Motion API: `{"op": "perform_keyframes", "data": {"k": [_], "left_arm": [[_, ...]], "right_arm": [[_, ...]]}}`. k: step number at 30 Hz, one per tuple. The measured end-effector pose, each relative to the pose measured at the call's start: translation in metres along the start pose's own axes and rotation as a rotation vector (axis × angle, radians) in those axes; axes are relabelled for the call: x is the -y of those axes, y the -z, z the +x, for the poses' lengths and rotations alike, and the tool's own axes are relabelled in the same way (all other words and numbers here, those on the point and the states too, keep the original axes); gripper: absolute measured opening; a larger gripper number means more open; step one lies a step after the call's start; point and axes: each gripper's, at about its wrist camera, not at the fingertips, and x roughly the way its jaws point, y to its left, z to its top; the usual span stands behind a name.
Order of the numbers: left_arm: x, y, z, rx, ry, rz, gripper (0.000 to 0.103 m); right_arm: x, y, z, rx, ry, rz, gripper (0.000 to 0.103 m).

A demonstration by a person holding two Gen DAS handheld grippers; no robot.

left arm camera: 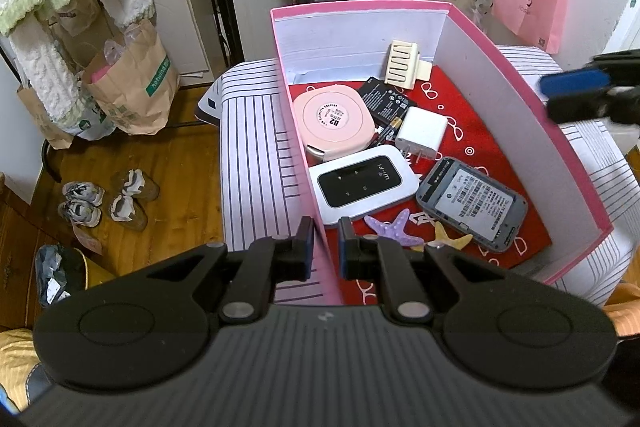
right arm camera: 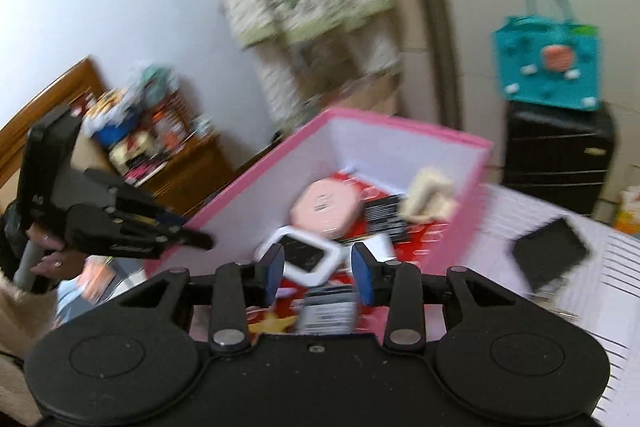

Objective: Organize rigid objects
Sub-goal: 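Return the right gripper to the table and grasp the second AA battery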

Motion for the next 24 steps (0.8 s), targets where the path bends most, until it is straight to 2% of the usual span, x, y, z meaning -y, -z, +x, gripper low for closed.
{"op": "perform_keyframes", "data": {"k": [3,6,9,14,15,16,18,24], "left_arm": [[-0.001,0.000,0.000,0.003,0.004,-0.013,0.011],[-0.001,0.001,-0.001,0.006,0.003,-0.029,0.011],[-0.001,0.003,-0.001,0.013,0.002,-0.027,0.011],[-0.001,0.003,0.000,0.009,0.000,-0.027,0.011],[-0.001,0.003,0.000,0.007,-0.002,-0.028,0.011],[-0.001,0.004,0.000,0.006,-0.003,-0.027,0.011],[0.000,0.004,0.000,0.005,-0.006,-0.020,0.011],[0.004,0.002,0.000,0.000,-0.019,0.009,0.011]], "right_arm": [[0.018,0.011,-0.019,0.051,0.107,0.014,0.046],[0.037,0.025,-0.033,0.104,0.215,0.027,0.056],[0.057,0.046,-0.036,0.120,0.274,0.082,0.057],[0.080,0.085,-0.024,0.090,0.318,0.165,0.056],[0.082,0.092,-0.020,0.081,0.321,0.168,0.055],[0.084,0.098,-0.017,0.076,0.330,0.167,0.045],[0.086,0.107,-0.013,0.058,0.347,0.159,0.035],[0.082,0.113,0.002,-0.002,0.354,0.102,0.035]]}}
